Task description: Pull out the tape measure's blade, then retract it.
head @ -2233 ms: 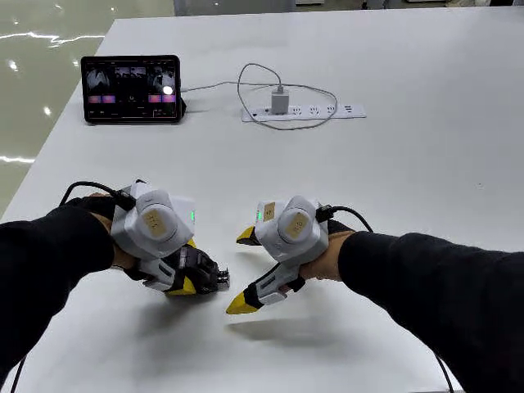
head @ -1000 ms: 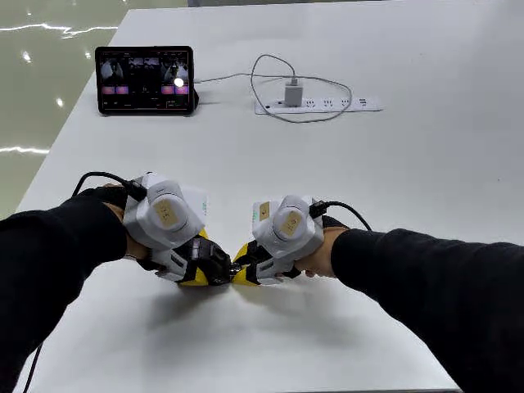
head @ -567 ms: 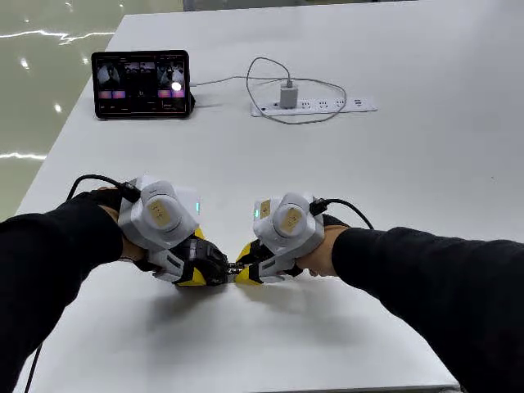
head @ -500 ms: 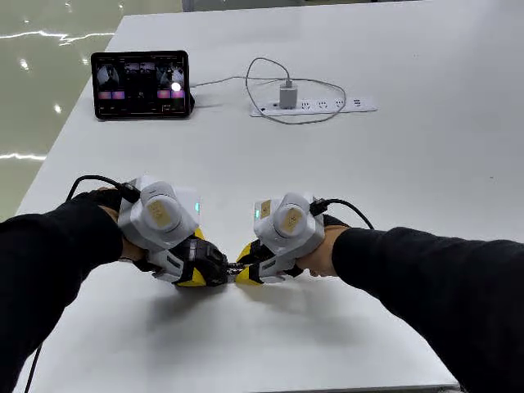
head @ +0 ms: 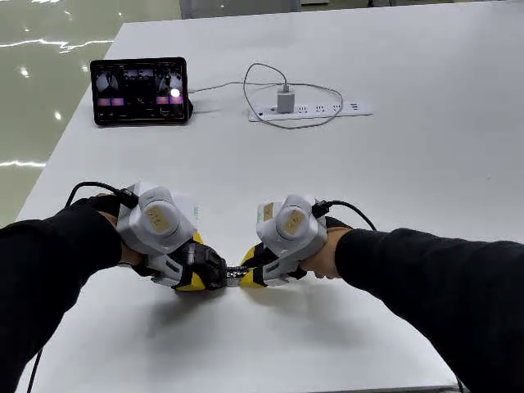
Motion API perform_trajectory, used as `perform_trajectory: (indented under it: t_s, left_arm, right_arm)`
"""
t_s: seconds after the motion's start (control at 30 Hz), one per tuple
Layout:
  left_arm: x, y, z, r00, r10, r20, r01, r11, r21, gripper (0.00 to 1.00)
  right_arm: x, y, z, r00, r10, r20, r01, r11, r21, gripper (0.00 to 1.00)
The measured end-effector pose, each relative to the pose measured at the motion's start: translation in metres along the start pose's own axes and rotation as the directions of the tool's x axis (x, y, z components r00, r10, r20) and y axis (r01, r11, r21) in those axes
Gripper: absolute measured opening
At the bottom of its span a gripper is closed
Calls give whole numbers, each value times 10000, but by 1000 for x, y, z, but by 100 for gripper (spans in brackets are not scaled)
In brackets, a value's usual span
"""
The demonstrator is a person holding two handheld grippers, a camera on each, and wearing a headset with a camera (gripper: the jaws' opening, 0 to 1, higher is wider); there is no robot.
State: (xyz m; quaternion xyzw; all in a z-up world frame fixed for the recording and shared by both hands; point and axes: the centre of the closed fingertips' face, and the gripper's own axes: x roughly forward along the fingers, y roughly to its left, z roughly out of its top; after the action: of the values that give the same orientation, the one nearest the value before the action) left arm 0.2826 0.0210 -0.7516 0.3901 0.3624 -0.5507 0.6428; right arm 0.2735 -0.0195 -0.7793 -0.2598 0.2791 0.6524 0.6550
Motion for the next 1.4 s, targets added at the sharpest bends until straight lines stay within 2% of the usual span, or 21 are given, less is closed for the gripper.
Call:
perform_trajectory:
  t_s: [0.8, 1.4]
  left_arm:
    - [0, 2, 0, 9998, 103, 141, -103, 9999, -12, 32]
    - [1, 1, 0, 9996, 218, 159, -218, 9998, 17, 32]
  right_arm:
    - [-9, -1, -10, 9997, -39, -221, 41, 9999, 120, 10]
    - [-18, -1, -18, 9998, -106, -160, 110, 9997, 227, 10]
